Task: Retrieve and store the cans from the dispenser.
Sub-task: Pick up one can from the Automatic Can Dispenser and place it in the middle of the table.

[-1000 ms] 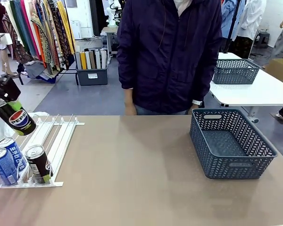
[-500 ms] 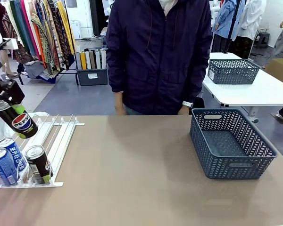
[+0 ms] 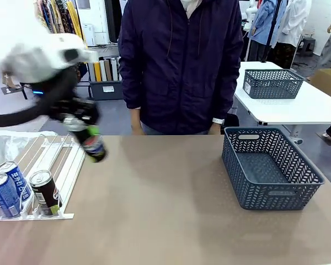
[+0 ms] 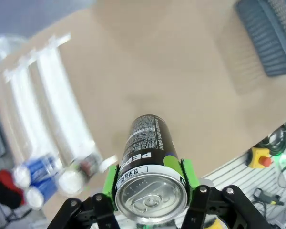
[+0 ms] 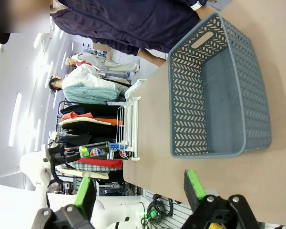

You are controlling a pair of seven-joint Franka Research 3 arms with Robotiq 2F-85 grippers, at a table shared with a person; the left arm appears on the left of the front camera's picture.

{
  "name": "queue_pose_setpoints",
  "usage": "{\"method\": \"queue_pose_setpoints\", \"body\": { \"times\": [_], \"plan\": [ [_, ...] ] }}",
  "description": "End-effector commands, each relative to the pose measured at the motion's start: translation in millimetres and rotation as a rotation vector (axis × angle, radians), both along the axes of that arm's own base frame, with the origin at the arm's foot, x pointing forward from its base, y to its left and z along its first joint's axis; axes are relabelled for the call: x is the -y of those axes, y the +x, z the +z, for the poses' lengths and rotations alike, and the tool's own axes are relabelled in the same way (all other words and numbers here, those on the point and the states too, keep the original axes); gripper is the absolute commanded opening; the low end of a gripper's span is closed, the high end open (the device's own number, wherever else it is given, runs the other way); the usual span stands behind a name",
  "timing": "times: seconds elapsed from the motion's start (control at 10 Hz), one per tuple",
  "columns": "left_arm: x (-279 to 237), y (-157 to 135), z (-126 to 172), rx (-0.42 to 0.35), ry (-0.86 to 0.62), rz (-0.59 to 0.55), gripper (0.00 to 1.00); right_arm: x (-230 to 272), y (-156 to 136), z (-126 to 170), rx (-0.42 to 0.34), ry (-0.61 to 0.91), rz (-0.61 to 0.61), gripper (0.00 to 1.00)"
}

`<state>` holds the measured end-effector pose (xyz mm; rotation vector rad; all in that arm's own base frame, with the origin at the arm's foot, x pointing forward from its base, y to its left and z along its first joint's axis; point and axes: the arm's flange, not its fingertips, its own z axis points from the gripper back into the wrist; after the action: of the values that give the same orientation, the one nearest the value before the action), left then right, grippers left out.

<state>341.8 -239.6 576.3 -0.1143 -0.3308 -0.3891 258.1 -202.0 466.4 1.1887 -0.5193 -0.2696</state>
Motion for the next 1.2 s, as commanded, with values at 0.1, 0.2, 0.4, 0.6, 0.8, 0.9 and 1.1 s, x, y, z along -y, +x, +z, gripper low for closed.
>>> {"method": "queue_pose_setpoints", "body": {
  "times": [0.1,0.2,0.4,0.6,0.8,0.9,1.1],
  "plan": [
    [115,49,-45,-0.031,0.066,-0.17,0.0,3,0,3,0.019,0.001,0.005,1.0],
    [143,46,-66,0.008,0.108,-0.192,0.0,3,0,3,0.019,0.001,0.005,1.0],
    [169,39,-115,-0.034,0.096,-0.26,0.0,3,0,3,0.019,0.001,0.005,1.0],
    [167,38,-138,-0.068,0.117,-0.236,0.0,3,0,3,0.019,0.001,0.005,1.0],
    [172,36,-161,-0.105,0.16,-0.263,0.0,3,0,3,0.019,0.001,0.005,1.0],
    [175,34,-168,-0.076,0.174,-0.287,0.0,3,0,3,0.019,0.001,0.005,1.0],
    [178,25,-176,-0.081,0.171,-0.32,0.0,3,0,3,0.019,0.001,0.005,1.0]
  ]
}}
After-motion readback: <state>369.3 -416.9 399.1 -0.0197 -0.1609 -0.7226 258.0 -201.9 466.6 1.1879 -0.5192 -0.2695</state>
